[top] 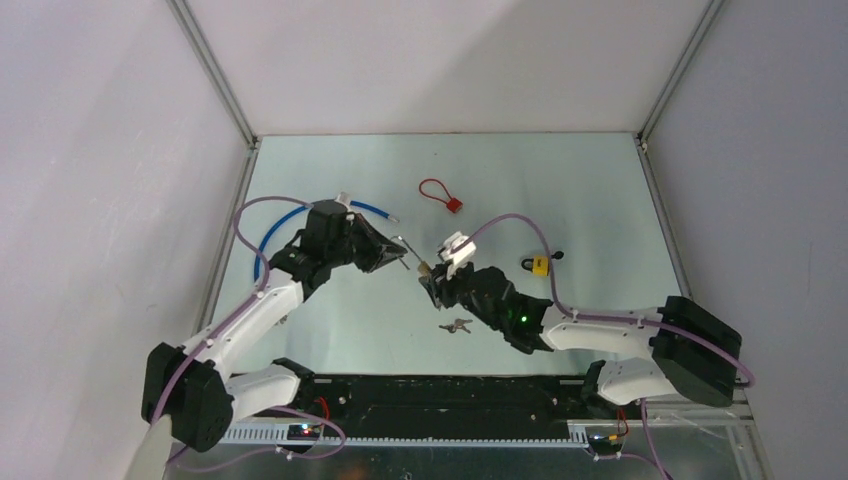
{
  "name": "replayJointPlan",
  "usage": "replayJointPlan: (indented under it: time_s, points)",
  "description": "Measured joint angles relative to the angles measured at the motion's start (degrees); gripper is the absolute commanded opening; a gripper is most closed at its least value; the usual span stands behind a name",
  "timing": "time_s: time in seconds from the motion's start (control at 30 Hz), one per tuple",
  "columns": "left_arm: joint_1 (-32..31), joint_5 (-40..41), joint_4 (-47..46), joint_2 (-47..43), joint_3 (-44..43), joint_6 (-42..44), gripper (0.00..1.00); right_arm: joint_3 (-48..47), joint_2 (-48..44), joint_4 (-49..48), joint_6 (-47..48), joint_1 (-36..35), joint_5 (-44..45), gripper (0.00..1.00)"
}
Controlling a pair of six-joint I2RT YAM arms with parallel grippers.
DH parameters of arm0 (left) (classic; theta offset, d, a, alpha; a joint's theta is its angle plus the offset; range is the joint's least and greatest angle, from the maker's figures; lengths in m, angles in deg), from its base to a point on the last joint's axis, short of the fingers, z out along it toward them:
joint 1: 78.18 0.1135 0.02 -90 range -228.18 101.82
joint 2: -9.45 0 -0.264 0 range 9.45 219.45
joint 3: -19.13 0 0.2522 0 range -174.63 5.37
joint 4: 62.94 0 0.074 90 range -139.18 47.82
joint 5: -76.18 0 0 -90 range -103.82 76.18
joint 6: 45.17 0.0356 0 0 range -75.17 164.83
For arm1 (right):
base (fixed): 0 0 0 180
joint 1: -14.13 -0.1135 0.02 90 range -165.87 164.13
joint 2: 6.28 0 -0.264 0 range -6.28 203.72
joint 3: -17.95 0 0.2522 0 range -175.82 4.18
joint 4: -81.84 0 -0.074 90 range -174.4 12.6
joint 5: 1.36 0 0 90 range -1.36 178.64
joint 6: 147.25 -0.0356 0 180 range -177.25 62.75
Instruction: Unlock with the key
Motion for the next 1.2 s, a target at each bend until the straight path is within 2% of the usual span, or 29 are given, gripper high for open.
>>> replayJointPlan:
  time_s: [0.13, 0.27, 0.4, 0.63, 0.77, 0.83, 0.97, 1.2]
  points:
    - [3.5, 0.6, 4.4, 1.7, 0.0, 2.8, 0.0, -0.2, 2.6, 1.4, 4.7, -3.1, 4.1, 0.71]
    - [7.0, 1.6, 6.9, 4.2, -0.2, 5.3, 0.0, -0.5, 2.8, 3.5, 5.5, -3.1, 5.7, 0.74]
    - [7.8, 1.6, 8.7, 9.1, -3.1, 6.8, 0.0, -0.5, 1.7, 5.7, 4.8, -1.9, 5.6, 0.75]
    - [9.3, 1.1, 10.1, 22.1, -18.6, 9.6, 0.0, -0.1, -2.2, 6.7, 2.7, 1.1, 5.4, 0.75]
    - [10.7, 1.0, 8.1, 29.4, -28.0, 11.4, 0.0, 0.4, -2.5, 7.4, 1.7, 2.8, 5.0, 0.75]
    - [11.6, 1.0, 6.4, 32.0, -30.0, 12.5, 0.0, 1.0, -2.7, 7.9, 1.2, 3.2, 4.9, 0.75]
    - [13.8, 1.5, 5.6, 34.3, -28.3, 15.3, 0.0, 2.1, -3.5, 8.3, 0.8, 3.5, 4.8, 0.75]
    - [18.8, 3.3, 2.5, 32.1, -17.8, 19.5, 0.0, 3.4, -4.9, 8.9, -0.1, 4.6, 4.3, 0.75]
